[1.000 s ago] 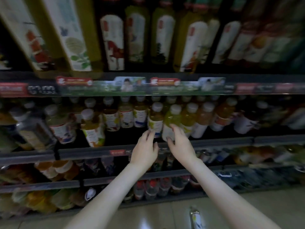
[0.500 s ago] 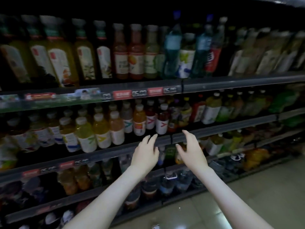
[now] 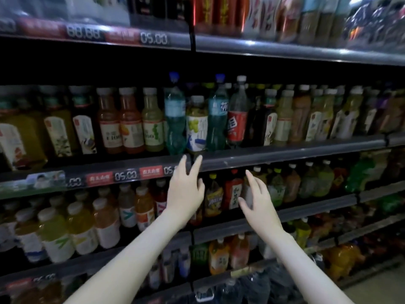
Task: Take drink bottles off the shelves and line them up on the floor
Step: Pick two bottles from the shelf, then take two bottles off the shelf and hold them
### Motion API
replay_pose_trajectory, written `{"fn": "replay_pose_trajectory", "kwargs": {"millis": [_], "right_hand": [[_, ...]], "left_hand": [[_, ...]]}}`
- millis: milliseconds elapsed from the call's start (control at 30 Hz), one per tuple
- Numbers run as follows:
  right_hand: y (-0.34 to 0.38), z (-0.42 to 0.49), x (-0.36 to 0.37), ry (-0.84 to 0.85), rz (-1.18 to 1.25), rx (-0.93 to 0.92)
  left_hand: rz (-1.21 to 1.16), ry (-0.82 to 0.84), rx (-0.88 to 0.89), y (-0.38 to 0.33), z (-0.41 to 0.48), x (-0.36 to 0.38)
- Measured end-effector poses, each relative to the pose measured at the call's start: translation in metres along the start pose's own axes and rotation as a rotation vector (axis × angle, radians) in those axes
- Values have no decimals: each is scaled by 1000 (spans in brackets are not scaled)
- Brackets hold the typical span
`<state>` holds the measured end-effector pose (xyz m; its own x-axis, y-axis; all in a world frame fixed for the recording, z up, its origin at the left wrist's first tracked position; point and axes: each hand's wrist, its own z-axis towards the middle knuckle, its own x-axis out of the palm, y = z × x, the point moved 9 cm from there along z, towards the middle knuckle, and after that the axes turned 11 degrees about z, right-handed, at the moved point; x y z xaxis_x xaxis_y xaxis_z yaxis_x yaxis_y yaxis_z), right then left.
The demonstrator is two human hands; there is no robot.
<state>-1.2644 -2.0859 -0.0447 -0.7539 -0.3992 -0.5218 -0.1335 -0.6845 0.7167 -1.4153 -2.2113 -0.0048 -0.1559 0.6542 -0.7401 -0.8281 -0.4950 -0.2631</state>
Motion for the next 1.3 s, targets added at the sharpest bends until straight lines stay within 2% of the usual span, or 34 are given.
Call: {"fn": "replay_pose_trajectory", "kwargs": {"millis": [200, 333, 500, 767, 1067, 1300], "right_hand": [[22, 83, -19, 26, -10, -141], [25, 123, -15, 65, 14, -152], [36, 154, -6, 125, 47, -193], [74, 201, -13, 37, 76, -302], [86, 252, -6, -14, 190, -272], [78, 264, 6, -37, 279, -174]], "left_hand": [[103, -177, -119, 18, 104, -28], [168, -77, -247, 38, 144, -22], [205, 12, -315, 52, 158, -8], [14, -117, -419, 50, 141, -31], [-22, -376, -208, 27, 91, -70], [-131, -511, -244, 24, 69, -105]]}}
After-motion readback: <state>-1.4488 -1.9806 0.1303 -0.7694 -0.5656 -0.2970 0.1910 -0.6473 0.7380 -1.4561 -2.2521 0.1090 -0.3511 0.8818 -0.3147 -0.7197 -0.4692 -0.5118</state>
